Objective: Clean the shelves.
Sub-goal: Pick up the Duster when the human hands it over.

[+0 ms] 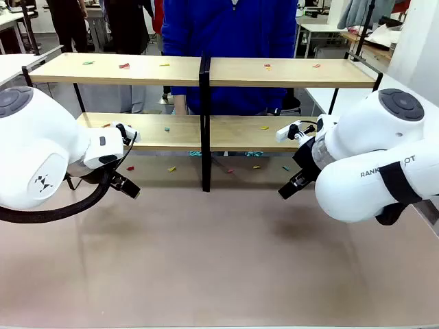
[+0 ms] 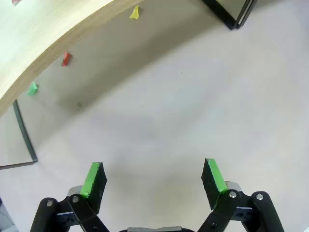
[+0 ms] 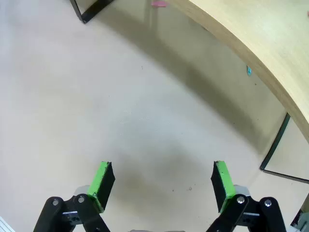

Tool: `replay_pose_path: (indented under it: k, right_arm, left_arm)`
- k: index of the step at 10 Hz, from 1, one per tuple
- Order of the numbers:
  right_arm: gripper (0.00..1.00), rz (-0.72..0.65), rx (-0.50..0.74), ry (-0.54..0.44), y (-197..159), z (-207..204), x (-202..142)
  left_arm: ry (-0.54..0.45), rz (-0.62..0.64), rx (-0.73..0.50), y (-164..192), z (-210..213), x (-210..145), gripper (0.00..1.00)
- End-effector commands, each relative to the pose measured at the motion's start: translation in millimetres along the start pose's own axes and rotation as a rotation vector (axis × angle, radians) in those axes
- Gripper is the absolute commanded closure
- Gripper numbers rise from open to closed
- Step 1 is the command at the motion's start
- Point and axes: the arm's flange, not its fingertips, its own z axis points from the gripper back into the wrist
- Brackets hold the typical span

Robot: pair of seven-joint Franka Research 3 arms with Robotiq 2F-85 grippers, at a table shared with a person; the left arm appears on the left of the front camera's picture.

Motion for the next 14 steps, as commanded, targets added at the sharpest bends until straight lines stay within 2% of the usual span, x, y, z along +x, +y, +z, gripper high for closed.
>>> replay_pose_path:
  k: [1, 12, 13, 14]
  right_arm:
    - [0.00, 0.000, 0.000, 0.000, 0, 0, 0]
    - [0.00, 0.001, 0.000, 0.000, 0, 0, 0]
    - [0.00, 0.021, 0.060, 0.056, 0, 31, -8]
    - [0.00, 0.007, 0.119, -0.008, -10, 82, -22]
  left_arm:
    - [0.000, 0.000, 0.000, 0, 0, 0, 0.00]
    - [0.000, 0.001, 0.000, 0, 0, 0, 0.00]
    - [0.028, -0.051, -0.061, 8, 32, -17, 0.00]
    - [-0.035, -0.068, -0.135, 23, 83, -45, 0.00]
